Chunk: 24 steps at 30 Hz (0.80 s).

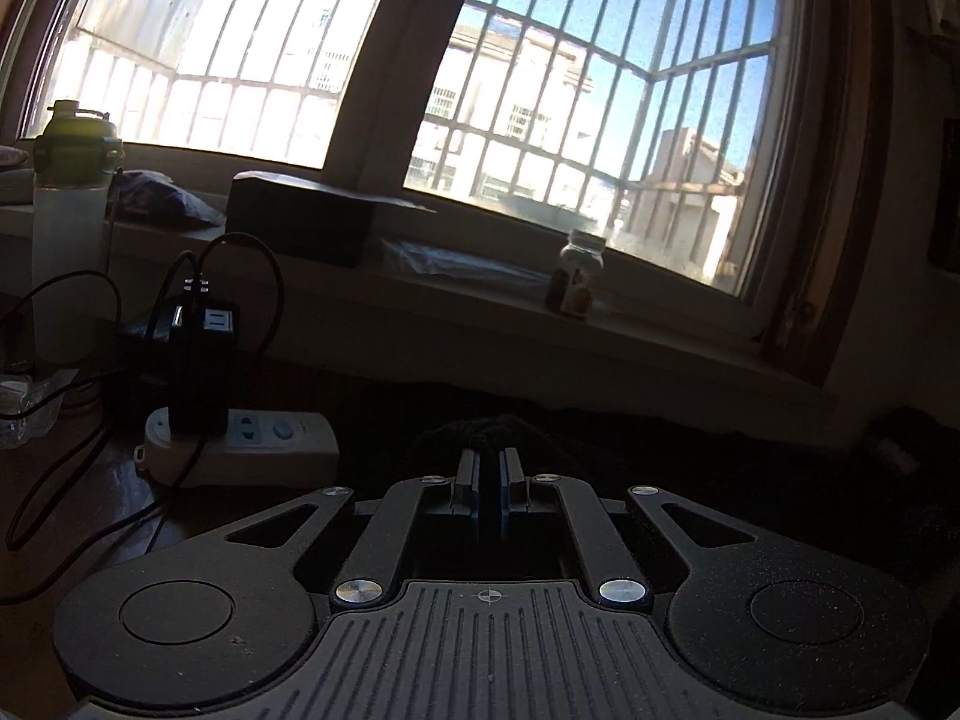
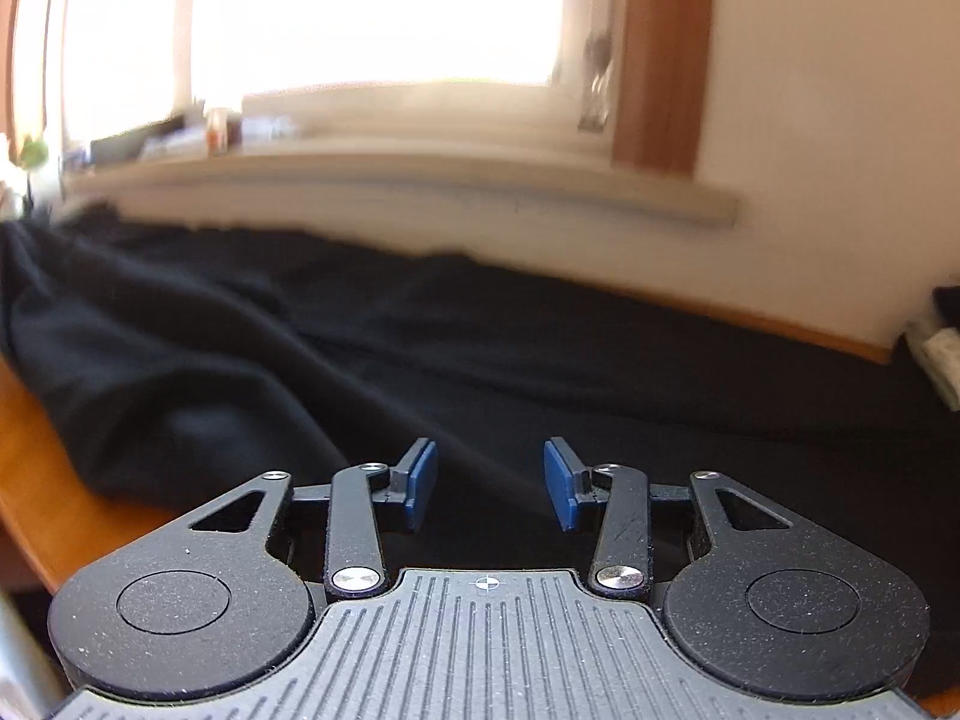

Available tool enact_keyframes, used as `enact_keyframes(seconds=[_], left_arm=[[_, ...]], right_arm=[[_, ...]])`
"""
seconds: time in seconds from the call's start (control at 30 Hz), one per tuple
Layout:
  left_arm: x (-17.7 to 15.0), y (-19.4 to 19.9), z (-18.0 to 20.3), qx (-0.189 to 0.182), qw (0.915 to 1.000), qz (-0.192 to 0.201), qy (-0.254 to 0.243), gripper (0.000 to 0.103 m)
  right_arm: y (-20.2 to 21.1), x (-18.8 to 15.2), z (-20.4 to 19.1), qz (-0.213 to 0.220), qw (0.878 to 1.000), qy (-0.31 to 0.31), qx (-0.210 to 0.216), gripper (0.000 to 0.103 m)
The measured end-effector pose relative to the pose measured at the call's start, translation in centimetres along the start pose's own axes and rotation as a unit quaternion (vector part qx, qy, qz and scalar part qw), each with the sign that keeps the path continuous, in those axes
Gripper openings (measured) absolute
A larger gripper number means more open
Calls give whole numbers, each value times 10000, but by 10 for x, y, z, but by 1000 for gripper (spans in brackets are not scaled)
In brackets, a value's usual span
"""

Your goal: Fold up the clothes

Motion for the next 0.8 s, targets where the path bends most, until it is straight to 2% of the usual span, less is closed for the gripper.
enact_keyframes(seconds=[0.1,0.17,0.27,0.3,0.33,0.37,0.47,0.6,0.8], left_arm=[[-7,-9,-3,6,9999,-141,11,6],[-11,-14,-4,-1,9998,-219,17,6],[-14,-20,-6,12,9996,-285,35,6],[-15,-20,-6,16,9996,-294,25,6],[-15,-20,-6,21,9996,-297,3,6],[-14,-18,-6,-6,9996,-289,0,6],[-5,-3,-6,-113,9997,-198,-13,6],[10,27,-5,-263,9995,-102,-130,6],[13,66,0,-442,9976,-354,-402,6]], right_arm=[[-13,-4,-6,-277,9990,355,76,42],[-17,-4,-8,-315,9982,499,105,49],[-21,-1,-12,-345,9974,597,195,46],[-20,-1,-13,-360,9972,605,258,42],[-19,0,-15,-374,9969,612,321,21],[-17,1,-15,-360,9969,628,307,5],[5,15,-13,-130,9982,574,124,4],[56,37,-21,63,9971,758,38,4],[112,56,-36,-382,9935,1073,27,3]])
Point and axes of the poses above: each gripper's, at about its wrist camera, not at the fingertips, and y roughly against the way its jaws point, z to its right, x to its top, the point moved 1 cm from there along -y, roughly the way its jaws point, and after that the axes turned 3 degrees about -y, right-handed, at the moved point
